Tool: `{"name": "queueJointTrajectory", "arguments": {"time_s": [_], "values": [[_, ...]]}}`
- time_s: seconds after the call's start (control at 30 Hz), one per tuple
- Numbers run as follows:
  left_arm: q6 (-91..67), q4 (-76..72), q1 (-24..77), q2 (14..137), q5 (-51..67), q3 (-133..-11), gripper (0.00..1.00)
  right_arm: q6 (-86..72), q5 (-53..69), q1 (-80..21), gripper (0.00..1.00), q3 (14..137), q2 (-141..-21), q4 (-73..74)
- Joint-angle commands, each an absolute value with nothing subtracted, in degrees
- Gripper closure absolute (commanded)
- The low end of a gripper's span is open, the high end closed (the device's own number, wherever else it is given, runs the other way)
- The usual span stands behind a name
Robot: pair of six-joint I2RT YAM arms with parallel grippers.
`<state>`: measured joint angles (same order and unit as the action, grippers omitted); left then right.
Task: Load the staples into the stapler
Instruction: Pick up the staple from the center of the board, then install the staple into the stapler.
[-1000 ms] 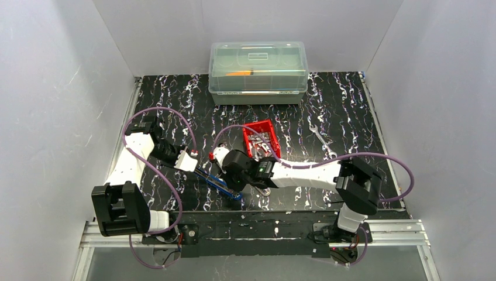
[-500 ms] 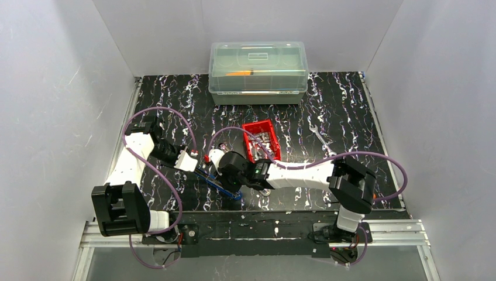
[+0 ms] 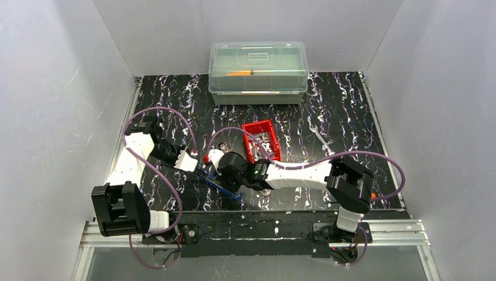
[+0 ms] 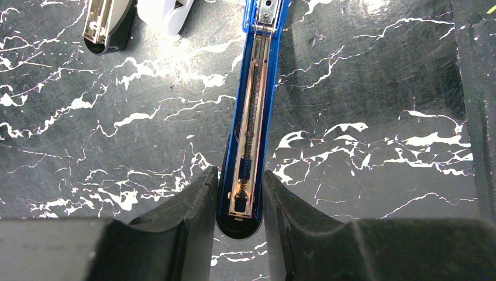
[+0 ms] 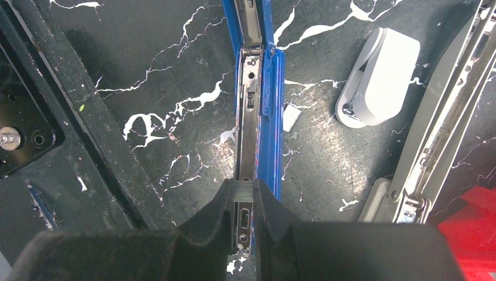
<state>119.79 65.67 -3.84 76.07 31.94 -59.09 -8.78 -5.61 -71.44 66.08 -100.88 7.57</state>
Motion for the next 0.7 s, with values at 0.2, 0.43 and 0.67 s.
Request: {"name": "queueJointTrajectory", "arguments": {"time_s": [0.2, 0.43, 0.67], "values": [[149.84, 68.14, -3.46, 74.18, 34.19, -60.58, 0.97, -8.56, -5.77, -71.89, 0.88, 65.3, -101.33, 4.96], [149.77, 68.18, -3.48, 74.33, 34.02, -60.8, 0.98, -8.77, -5.5, -71.89, 0.88, 65.21, -102.17, 4.83], [149.73, 68.12, -3.43, 74.25, 33.93, -60.59, 0.98, -9.15, -5.53, -71.89, 0.88, 64.02, -102.14, 3.82]]}}
